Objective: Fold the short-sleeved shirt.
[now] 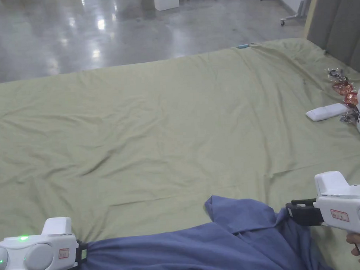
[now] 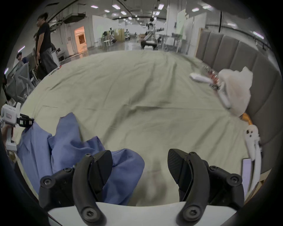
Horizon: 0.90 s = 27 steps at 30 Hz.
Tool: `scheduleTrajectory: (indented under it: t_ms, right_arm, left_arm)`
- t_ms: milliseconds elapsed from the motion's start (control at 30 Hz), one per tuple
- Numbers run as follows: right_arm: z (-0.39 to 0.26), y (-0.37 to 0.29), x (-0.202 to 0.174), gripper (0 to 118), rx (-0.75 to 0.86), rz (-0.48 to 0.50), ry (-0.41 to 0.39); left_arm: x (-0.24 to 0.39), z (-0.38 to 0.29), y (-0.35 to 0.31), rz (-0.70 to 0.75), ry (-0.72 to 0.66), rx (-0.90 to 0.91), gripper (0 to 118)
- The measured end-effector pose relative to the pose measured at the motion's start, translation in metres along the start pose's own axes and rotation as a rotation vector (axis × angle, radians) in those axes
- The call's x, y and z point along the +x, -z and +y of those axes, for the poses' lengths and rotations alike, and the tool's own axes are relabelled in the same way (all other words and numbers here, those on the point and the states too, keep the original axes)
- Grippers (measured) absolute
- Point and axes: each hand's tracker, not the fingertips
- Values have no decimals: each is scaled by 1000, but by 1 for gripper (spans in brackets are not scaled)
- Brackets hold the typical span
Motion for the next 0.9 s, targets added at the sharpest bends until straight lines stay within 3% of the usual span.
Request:
scheduleTrajectory:
  t_ms: [100, 200, 267, 300, 333, 433, 600, 800, 900]
  right_arm:
    - [2, 16, 9, 77, -57, 36, 28]
    - [3, 26, 2, 64, -98, 25, 7]
    - [2, 21, -5, 42, -88, 14, -5]
    - [1, 19, -8, 17, -84, 32, -14]
    - [0, 16, -14, 4, -78, 46, -24]
    - [-4, 14, -26, 4, -74, 22, -62]
    - [-1, -20, -21, 4, 15, 16, -28]
    - [7, -110, -5, 4, 249, 85, 96]
    - [18, -157, -9, 4, 350, 111, 128]
  left_arm:
    - [1, -1, -1, 1, 7, 1, 7]
    - [-2, 0, 1, -2, 9, 3, 7]
    - [-2, 0, 1, -2, 10, 4, 7]
    - [-2, 0, 1, -1, 11, 4, 7]
    - [-1, 0, 1, 1, 15, 4, 6]
    - [-3, 5, 0, -3, 0, -10, 6]
    - [-18, -2, -44, -69, -97, 119, 1]
    - [-47, -35, -155, -212, -141, 380, 1]
    - [-57, -42, -218, -218, -151, 508, 1]
